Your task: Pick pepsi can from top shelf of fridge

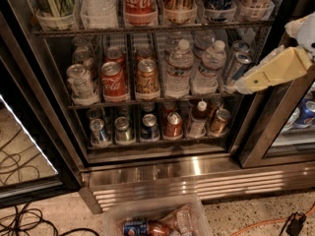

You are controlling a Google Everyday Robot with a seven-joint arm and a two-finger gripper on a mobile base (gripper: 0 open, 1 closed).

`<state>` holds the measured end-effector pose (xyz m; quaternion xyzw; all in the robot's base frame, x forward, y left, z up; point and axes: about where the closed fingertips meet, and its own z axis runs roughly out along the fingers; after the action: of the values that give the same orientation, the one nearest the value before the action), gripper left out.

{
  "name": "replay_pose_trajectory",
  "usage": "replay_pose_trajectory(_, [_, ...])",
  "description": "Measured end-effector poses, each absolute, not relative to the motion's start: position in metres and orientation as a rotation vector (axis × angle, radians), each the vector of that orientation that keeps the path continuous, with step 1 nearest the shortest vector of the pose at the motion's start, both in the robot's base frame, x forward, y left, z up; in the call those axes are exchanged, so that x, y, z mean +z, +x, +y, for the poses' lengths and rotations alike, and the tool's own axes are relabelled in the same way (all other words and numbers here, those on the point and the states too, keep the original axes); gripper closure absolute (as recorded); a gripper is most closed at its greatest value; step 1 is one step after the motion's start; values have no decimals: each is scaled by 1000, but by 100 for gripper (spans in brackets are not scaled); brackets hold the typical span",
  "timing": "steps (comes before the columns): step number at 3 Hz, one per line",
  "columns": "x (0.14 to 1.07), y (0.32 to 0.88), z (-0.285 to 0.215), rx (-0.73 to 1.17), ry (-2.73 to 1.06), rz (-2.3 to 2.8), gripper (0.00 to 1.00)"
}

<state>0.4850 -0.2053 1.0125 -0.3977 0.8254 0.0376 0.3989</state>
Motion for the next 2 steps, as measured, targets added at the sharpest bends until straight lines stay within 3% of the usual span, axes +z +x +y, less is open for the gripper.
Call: replay_pose_trajectory(2, [1034,526,-164,218,-805,1944,0])
